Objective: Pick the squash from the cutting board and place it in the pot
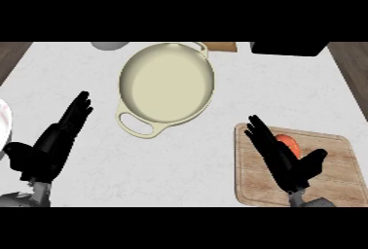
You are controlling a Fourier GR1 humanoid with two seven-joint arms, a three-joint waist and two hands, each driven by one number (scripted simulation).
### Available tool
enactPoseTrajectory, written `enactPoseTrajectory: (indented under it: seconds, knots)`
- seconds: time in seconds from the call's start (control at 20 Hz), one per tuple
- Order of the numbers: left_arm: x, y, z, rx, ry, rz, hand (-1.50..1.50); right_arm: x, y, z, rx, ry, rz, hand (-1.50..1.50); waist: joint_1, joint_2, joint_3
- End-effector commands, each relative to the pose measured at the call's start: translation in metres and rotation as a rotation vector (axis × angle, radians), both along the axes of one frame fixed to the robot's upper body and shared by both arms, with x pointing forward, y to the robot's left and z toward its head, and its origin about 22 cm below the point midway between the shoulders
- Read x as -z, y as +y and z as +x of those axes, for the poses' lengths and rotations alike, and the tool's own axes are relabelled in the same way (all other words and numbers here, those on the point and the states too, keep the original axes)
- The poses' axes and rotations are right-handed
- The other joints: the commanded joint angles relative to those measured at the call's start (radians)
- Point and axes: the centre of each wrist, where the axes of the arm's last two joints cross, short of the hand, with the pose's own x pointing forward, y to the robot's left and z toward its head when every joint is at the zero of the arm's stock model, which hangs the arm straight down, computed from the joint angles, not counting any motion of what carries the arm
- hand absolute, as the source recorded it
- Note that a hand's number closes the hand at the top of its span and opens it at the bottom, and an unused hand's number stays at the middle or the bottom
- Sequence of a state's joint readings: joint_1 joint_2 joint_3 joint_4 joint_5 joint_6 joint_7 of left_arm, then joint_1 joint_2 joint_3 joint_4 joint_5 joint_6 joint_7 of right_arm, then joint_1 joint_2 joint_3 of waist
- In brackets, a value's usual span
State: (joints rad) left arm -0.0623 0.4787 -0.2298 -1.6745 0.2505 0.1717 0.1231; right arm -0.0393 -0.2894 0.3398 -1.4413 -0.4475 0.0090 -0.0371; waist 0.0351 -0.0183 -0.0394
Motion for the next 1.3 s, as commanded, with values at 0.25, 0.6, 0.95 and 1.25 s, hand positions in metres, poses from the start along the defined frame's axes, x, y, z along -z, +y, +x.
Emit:
enactPoseTrajectory:
  seconds: [0.25, 0.6, 0.95, 1.25]
  knots:
    - [0.031, -0.028, -0.015, 0.088, 0.169, -0.233, 0.00, -0.078, -0.140, 0.045, 0.453, -0.355, -0.504, -1.50, -0.052, 0.023, 0.036]
    - [0.039, -0.060, -0.016, 0.177, 0.237, -0.281, 0.00, -0.010, -0.142, 0.021, 0.570, 0.032, -1.097, -1.50, -0.022, 0.023, 0.037]
    - [0.030, -0.041, -0.003, 0.152, 0.251, -0.297, 0.00, -0.098, -0.105, 0.033, 0.414, 0.083, -1.244, -1.50, -0.048, 0.012, 0.036]
    - [0.039, -0.043, -0.020, 0.149, 0.248, -0.304, 0.00, -0.182, -0.078, 0.035, 0.346, 0.207, -1.209, -1.50, -0.042, 0.012, 0.037]
